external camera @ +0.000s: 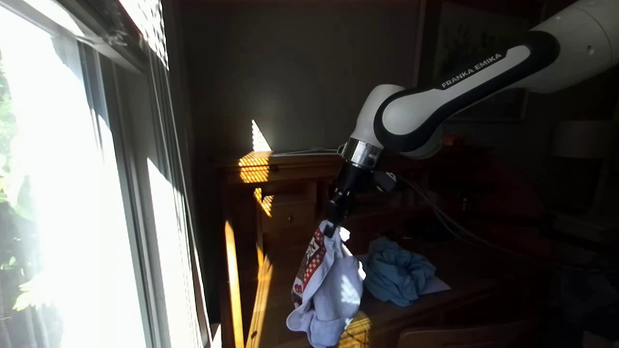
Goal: Use the white and red towel to wipe the window.
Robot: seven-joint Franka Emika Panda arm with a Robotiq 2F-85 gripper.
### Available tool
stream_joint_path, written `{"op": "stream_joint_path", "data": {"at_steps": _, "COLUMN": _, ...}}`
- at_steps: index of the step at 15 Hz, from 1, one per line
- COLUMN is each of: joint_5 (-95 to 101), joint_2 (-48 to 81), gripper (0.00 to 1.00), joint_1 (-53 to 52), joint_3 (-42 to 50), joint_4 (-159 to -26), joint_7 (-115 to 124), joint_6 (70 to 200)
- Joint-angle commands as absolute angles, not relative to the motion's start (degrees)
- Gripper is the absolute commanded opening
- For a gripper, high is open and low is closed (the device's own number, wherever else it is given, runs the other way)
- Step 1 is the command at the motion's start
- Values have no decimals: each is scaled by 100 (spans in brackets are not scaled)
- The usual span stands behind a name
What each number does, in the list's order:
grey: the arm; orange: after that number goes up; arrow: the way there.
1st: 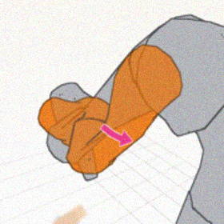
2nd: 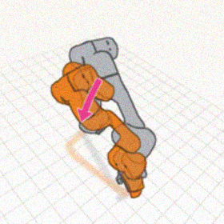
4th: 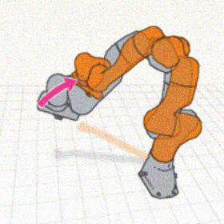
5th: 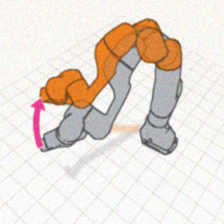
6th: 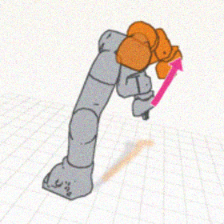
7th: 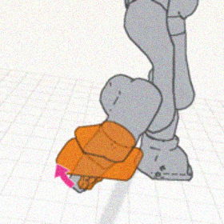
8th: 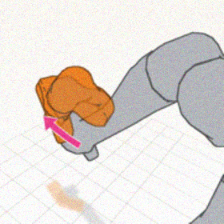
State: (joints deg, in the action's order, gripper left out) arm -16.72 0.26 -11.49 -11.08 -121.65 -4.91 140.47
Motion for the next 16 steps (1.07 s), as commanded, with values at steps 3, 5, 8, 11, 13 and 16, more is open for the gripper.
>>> {"op": "stream_joint_path", "data": {"at_steps": 3, "joint_5": -726, "joint_2": 844, "gripper": 2, "joint_1": -1076, "joint_3": -958, "joint_4": -11127, "joint_7": 769, "joint_6": 13716}}
{"op": "stream_joint_path", "data": {"at_steps": 5, "joint_5": -543, "joint_2": 1104, "gripper": 2, "joint_1": -1111, "joint_3": -903, "joint_4": -10832, "joint_7": 1054, "joint_6": 13653}}
{"op": "stream_joint_path", "data": {"at_steps": 8, "joint_5": -725, "joint_2": 1021, "gripper": 2, "joint_1": -1076, "joint_3": -931, "joint_4": -11028, "joint_7": 876, "joint_6": 13806}}
{"op": "stream_joint_path", "data": {"at_steps": 11, "joint_5": -718, "joint_2": 1121, "gripper": 8, "joint_1": -1079, "joint_3": -928, "joint_4": -10969, "joint_7": 889, "joint_6": 13806}}
{"op": "stream_joint_path", "data": {"at_steps": 13, "joint_5": -718, "joint_2": 1113, "gripper": 8, "joint_1": -1079, "joint_3": -928, "joint_4": -10969, "joint_7": 889, "joint_6": 13806}}
{"op": "stream_joint_path", "data": {"at_steps": 16, "joint_5": -909, "joint_2": 1382, "gripper": 2, "joint_1": -1014, "joint_3": -891, "joint_4": -10887, "joint_7": 1000, "joint_6": 13798}}
